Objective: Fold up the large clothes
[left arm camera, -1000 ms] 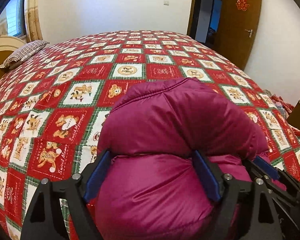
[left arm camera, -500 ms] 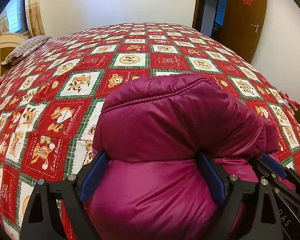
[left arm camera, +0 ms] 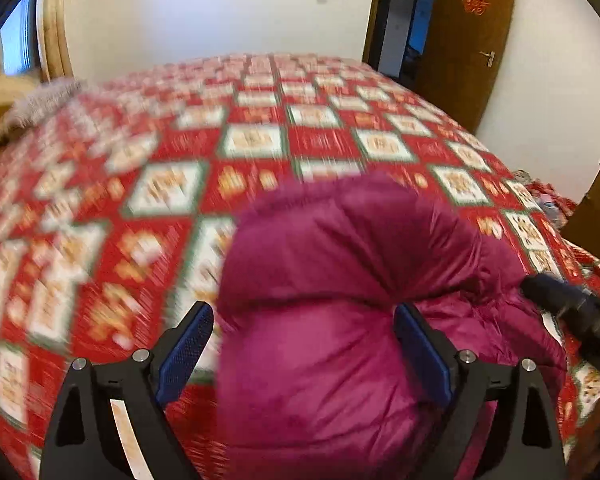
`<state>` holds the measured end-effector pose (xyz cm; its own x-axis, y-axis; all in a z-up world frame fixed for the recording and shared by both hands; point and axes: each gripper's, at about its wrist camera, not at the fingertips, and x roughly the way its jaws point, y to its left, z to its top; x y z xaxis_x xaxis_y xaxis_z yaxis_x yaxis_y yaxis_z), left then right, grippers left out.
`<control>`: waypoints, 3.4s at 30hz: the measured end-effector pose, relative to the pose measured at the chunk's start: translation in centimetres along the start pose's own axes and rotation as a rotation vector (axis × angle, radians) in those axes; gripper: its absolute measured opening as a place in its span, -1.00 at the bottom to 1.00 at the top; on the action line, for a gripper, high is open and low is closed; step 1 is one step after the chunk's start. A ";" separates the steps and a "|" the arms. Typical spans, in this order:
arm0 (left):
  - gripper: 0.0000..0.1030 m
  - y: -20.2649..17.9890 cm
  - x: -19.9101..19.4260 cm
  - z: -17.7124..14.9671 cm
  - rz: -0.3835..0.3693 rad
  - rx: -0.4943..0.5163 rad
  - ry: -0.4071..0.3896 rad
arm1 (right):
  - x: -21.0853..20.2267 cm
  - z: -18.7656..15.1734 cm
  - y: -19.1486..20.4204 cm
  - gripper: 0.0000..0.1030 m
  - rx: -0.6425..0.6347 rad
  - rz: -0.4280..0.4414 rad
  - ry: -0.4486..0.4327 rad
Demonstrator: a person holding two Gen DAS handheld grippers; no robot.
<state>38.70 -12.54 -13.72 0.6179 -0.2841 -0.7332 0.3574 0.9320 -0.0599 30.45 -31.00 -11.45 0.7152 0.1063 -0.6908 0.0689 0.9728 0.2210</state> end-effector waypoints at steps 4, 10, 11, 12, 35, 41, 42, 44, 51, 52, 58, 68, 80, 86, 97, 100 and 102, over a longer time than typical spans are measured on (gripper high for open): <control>0.79 0.6 0.6 2.6 0.076 0.001 -0.017 | 1.2 2.6 1.4 -0.15 -0.025 0.053 0.020; 0.79 0.8 4.7 3.7 0.122 -0.054 0.043 | 7.5 1.7 2.9 -0.15 -0.085 0.016 0.095; 0.80 0.6 5.1 3.5 0.121 -0.050 0.045 | 7.8 1.4 2.6 -0.15 -0.071 0.017 0.091; 0.80 0.4 5.6 3.3 0.117 -0.044 0.051 | 8.0 1.2 2.2 -0.15 -0.050 0.024 0.089; 0.98 2.9 2.0 1.6 -0.040 -0.068 0.104 | 4.7 0.6 -0.9 -0.06 0.039 0.111 0.070; 0.97 2.6 -3.9 -2.7 -0.111 -0.024 0.024 | -3.1 -4.0 -1.4 -0.05 0.066 0.139 -0.035; 0.97 2.2 -3.9 -3.4 -0.111 -0.021 0.023 | -3.3 -4.7 -1.1 -0.06 0.064 0.139 -0.033; 0.97 1.2 -3.3 -4.5 -0.102 0.005 0.039 | -2.9 -6.6 -0.6 -0.02 0.052 0.108 -0.005; 0.98 2.1 -2.6 -5.1 -0.126 -0.043 0.097 | -1.7 -8.6 -1.9 -0.03 0.162 0.129 0.044; 0.98 2.8 -3.3 -5.1 -0.132 -0.057 0.087 | -2.1 -8.5 -1.9 -0.03 0.162 0.132 0.045; 0.97 8.1 -7.6 -5.9 -0.200 -0.178 -0.064 | -6.5 -8.1 -4.5 0.65 0.227 0.195 -0.082; 0.97 10.1 -1.5 -7.6 -0.443 -0.450 0.090 | -0.3 -7.6 -6.4 0.73 0.329 0.302 0.051; 0.96 8.0 -1.1 -8.3 -0.511 -0.280 0.016 | 1.4 -8.0 -0.3 0.64 0.130 0.302 0.045; 0.57 8.8 -2.7 -9.3 -0.515 -0.267 0.009 | 0.9 -8.4 0.8 0.05 0.111 0.306 0.094; 0.55 9.1 -9.3 -13.5 -0.586 -0.285 0.012 | -6.1 -12.2 1.2 -0.25 0.110 0.301 0.066; 0.55 7.3 -10.8 -12.8 -0.617 -0.262 0.003 | -8.4 -11.7 0.4 -0.27 0.100 0.272 0.018; 0.55 5.4 -11.5 -11.5 -0.626 -0.243 -0.008 | -10.3 -10.9 -1.1 -0.28 0.109 0.251 -0.025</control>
<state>25.44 -1.66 -13.37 0.3508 -0.7884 -0.5054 0.4829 0.6147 -0.6237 15.37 -30.87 -12.06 0.7359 0.3348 -0.5885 -0.0391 0.8887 0.4567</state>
